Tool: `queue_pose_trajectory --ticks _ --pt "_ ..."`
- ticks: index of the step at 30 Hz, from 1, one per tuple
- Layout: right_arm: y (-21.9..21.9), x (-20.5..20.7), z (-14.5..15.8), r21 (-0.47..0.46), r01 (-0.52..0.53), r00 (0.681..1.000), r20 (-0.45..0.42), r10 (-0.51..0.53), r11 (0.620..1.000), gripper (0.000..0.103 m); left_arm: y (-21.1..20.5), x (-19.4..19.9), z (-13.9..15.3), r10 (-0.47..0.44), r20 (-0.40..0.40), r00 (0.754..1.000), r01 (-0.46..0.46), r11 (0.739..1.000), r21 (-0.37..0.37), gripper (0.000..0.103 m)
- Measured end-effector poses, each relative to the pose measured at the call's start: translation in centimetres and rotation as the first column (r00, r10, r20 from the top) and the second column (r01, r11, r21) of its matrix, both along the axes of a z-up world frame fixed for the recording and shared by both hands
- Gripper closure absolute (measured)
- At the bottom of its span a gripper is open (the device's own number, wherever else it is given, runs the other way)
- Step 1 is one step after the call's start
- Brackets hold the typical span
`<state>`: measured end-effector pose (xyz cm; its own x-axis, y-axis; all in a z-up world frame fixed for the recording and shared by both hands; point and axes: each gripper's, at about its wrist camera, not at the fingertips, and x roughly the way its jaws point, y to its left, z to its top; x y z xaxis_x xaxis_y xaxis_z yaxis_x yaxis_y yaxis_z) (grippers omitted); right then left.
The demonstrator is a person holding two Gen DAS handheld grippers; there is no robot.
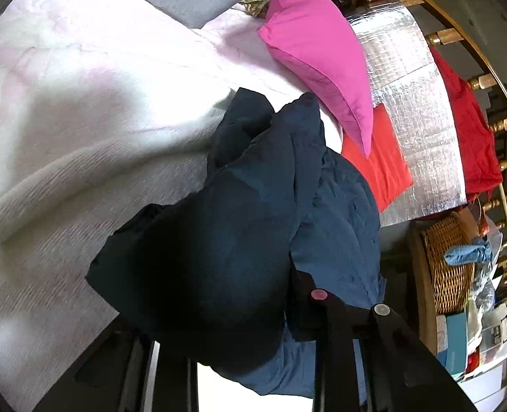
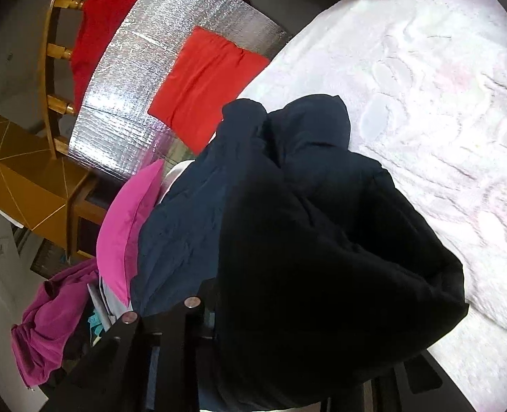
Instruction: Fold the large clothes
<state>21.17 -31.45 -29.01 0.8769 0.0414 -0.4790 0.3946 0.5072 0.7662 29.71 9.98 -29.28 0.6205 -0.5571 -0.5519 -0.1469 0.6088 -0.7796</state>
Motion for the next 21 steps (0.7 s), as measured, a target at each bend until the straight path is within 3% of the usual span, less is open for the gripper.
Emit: queue_pose_trajectory --ticks 21 --pt "1.8 -7.4 -1.0 0.064 -0.081 0.996 -0.025 0.083 0.995 0.071 2.1 -6.5 0.4 0.005 0.011 1.000 -0.005 0.998 0.056 0.078"
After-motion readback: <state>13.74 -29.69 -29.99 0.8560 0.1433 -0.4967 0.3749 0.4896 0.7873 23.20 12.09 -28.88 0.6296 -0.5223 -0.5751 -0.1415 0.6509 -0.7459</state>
